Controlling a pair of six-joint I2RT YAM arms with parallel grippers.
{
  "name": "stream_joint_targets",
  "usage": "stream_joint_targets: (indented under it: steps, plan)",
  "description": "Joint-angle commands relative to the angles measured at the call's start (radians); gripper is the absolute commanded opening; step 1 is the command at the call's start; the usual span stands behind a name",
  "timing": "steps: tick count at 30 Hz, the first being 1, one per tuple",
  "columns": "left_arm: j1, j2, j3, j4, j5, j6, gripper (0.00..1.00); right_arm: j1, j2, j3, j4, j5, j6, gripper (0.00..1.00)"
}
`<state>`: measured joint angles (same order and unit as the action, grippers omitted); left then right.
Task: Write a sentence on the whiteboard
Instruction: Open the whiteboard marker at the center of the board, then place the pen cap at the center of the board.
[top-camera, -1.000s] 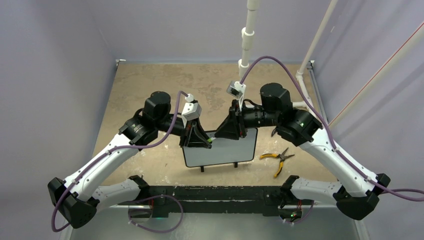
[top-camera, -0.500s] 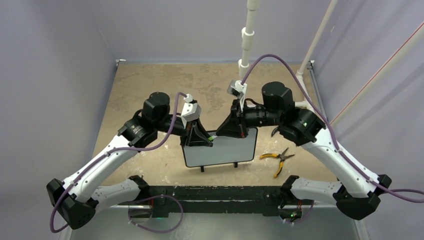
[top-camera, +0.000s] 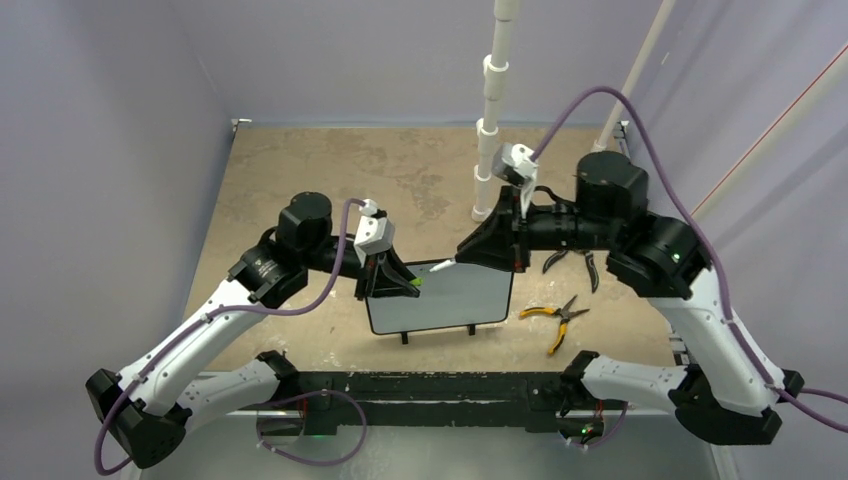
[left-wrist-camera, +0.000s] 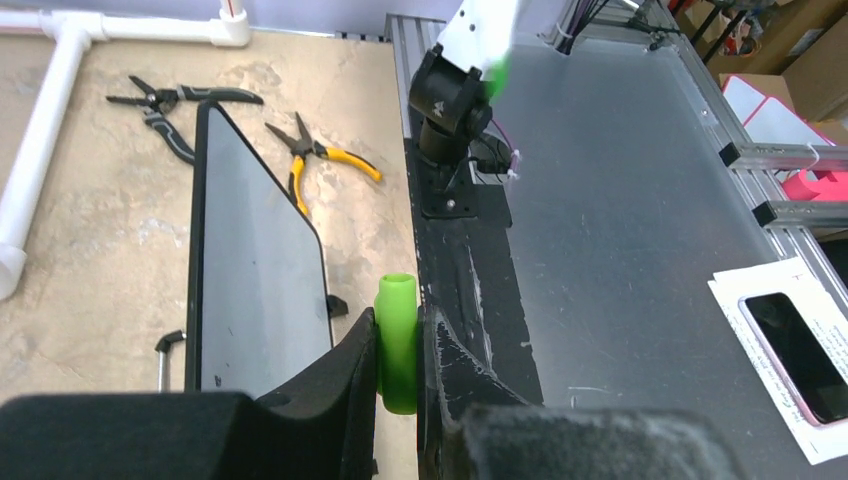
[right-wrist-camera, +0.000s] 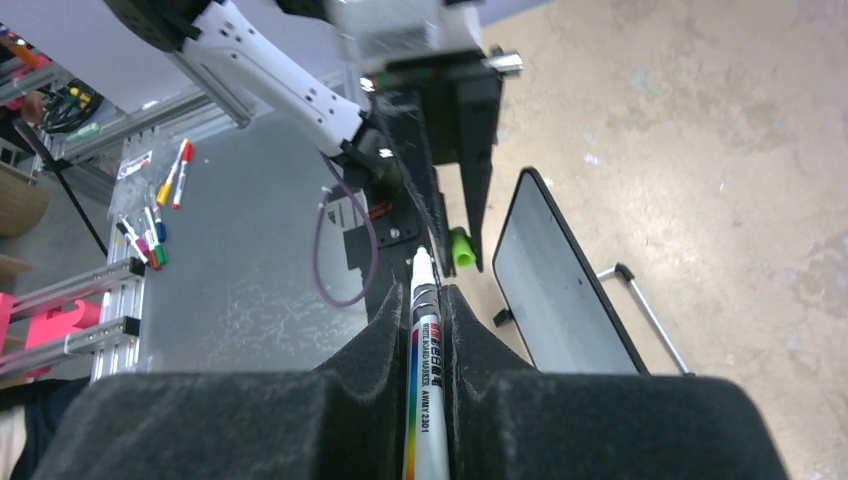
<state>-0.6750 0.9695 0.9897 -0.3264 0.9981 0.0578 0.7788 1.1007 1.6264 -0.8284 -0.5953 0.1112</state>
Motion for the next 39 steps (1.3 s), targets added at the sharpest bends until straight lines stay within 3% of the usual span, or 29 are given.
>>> stream_joint_targets:
  steps: [1,7,11,16,19,23,25,30,34,39]
  plan:
    - [0.005,-0.006,-0.001,-0.037,0.013,0.043,0.0,0.002,-0.037,0.073,-0.039,-0.018,-0.019,0.0]
    - [0.006,-0.032,0.089,-0.014,-0.042,0.012,0.0,0.002,-0.059,0.056,0.018,0.077,0.0,0.0]
    - [0.006,-0.06,0.109,0.079,-0.381,-0.103,0.0,0.002,-0.12,-0.033,0.203,0.244,0.075,0.0]
    - [0.02,0.0,0.135,0.054,-0.839,-0.214,0.0,0.003,-0.238,-0.291,0.497,0.516,0.093,0.0]
    - [0.102,0.035,0.079,0.055,-1.03,-0.314,0.0,0.003,-0.301,-0.441,0.681,0.59,0.091,0.0]
    - [0.303,0.025,-0.052,0.063,-1.053,-0.482,0.0,0.003,-0.375,-0.598,0.857,0.665,0.092,0.0]
    - [0.341,0.002,-0.127,0.045,-1.139,-0.549,0.0,0.004,-0.405,-0.652,0.916,0.686,0.091,0.0]
    - [0.344,-0.041,-0.311,-0.027,-1.315,-0.692,0.0,0.004,-0.458,-0.733,0.989,0.732,0.072,0.0]
    - [0.344,-0.006,-0.4,-0.093,-1.348,-0.802,0.0,0.003,-0.472,-0.757,1.011,0.739,0.055,0.0]
    - [0.344,0.029,-0.495,-0.054,-1.354,-0.894,0.0,0.003,-0.471,-0.777,1.029,0.741,0.039,0.0]
